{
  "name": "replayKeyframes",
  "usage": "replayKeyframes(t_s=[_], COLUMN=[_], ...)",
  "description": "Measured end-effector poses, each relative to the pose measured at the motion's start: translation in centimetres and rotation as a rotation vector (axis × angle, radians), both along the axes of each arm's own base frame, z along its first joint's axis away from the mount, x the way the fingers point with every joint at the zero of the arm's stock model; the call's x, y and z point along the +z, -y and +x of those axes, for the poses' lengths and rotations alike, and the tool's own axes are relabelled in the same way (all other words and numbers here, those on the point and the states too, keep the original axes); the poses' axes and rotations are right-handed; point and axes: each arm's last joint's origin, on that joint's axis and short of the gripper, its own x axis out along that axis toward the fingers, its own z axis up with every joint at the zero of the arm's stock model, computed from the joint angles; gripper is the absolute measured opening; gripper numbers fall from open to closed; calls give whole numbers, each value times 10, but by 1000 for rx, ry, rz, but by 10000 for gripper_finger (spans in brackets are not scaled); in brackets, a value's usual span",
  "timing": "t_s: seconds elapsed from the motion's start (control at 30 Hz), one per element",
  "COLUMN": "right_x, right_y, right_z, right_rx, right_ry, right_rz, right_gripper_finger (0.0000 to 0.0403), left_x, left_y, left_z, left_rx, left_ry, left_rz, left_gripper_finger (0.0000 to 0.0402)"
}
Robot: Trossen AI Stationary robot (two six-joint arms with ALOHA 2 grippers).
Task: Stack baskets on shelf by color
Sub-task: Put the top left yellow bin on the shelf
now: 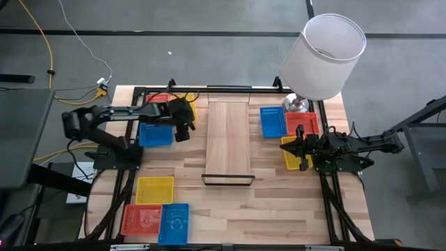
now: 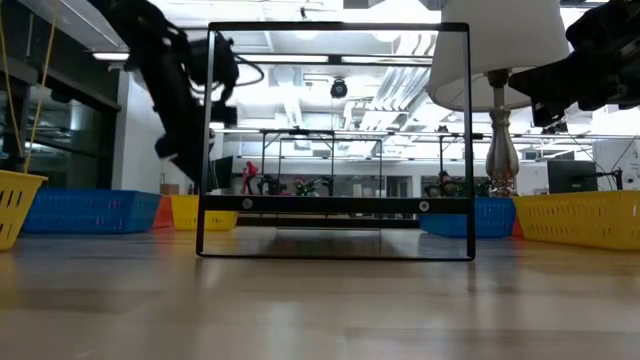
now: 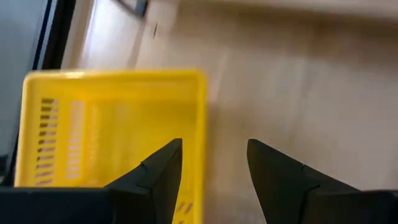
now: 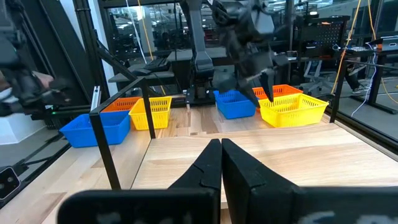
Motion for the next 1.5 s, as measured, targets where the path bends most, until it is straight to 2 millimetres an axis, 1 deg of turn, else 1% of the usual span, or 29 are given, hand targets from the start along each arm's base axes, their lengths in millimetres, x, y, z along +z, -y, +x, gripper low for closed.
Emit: replayKeyframes(t_s=[0.1, 0.2, 0.3, 0.5, 0.57, 0.6, 0.63, 0.7, 0.77, 0.8, 0.9, 1.07, 1.17, 1.27, 1.4, 1.5], right_x=[0, 0, 0, 0, 0, 0, 0, 0, 0, 0, 0, 0, 0, 0, 0, 0], right_y=[0, 0, 0, 0, 0, 0, 0, 0, 0, 0, 0, 0, 0, 0, 0, 0], right_z=[0, 0, 0, 0, 0, 0, 0, 0, 0, 0, 0, 0, 0, 0, 0, 0], right_rx=[0, 0, 0, 0, 0, 1, 0, 0, 0, 0, 0, 1, 0, 0, 0, 0], right_ry=[0, 0, 0, 0, 0, 0, 0, 0, 0, 0, 0, 0, 0, 1, 0, 0], right_rz=[0, 0, 0, 0, 0, 0, 0, 0, 0, 0, 0, 0, 0, 0, 0, 0], right_gripper_finger=[0, 0, 0, 0, 0, 0, 0, 0, 0, 0, 0, 0, 0, 0, 0, 0], left_x=[-10, -16, -19, -28, -29, -29, -29, -28, -24, -21, -5, 42, 69, 85, 87, 83], left_y=[-4, -7, -8, -12, -13, -12, -11, -7, -2, 2, 13, 40, 59, 80, 105, 117], left_z=[2, 3, 4, 4, 4, 5, 6, 8, 9, 10, 13, 20, 22, 27, 31, 36], left_rx=[35, 60, 70, 86, 95, 95, 88, 71, 50, 42, 13, -58, -157, -376, -749, -961], left_ry=[-82, -128, -144, -172, -180, -180, -180, -181, -179, -179, -198, -192, -164, -177, -289, -374], left_rz=[41, 79, 95, 74, 87, 94, 94, 97, 101, 104, 143, 277, 375, 437, 515, 568], left_gripper_finger=[171, 171, 170, 167, 153, 140, 123, 75, 24, 14, 13, 6, 4, 3, 3, 2])
